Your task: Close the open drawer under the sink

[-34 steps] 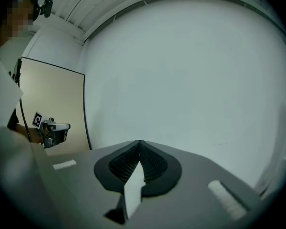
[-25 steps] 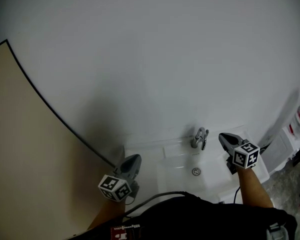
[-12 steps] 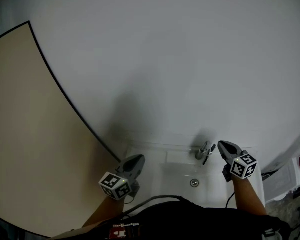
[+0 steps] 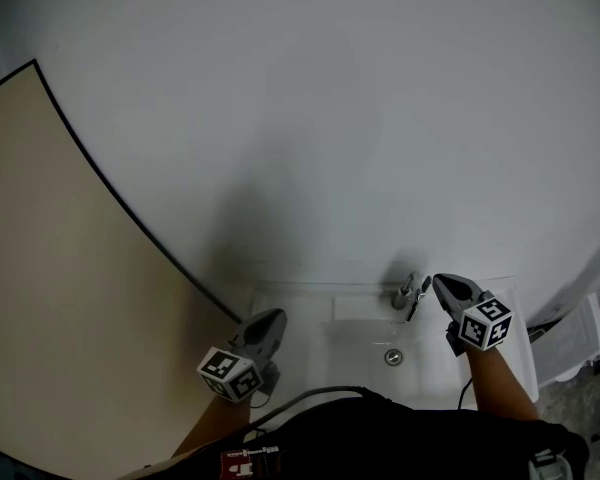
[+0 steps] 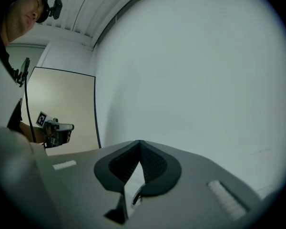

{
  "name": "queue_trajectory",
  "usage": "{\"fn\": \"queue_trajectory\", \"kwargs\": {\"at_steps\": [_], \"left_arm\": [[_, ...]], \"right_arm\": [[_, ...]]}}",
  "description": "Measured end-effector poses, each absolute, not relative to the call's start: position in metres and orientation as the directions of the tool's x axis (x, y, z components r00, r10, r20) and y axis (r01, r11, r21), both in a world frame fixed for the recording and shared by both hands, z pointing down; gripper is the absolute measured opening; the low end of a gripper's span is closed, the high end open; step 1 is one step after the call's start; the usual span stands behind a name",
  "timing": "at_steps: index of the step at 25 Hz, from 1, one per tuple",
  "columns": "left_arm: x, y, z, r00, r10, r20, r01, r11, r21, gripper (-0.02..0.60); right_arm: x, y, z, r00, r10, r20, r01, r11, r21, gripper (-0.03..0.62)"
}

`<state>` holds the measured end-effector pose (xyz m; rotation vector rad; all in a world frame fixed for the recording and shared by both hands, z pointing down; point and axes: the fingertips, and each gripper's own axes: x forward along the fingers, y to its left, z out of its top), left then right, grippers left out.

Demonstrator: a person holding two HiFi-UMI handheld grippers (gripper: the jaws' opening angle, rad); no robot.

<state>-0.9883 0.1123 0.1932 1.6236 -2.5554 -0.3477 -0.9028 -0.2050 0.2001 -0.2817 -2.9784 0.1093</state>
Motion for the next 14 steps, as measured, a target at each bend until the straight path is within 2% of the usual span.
{"fn": "queue_trajectory", "kwargs": {"at_steps": [14], "left_arm": [[-0.9935,0.1041,0.1978,-0.407,-0.913,-0.036,-0.884,0.383,0.268,0.0]], "right_arm": [[-0.9081,-0.2063,0.2048,-0.971,0.182,0.155,0.172,0.982,-0.075,-0.002]]}}
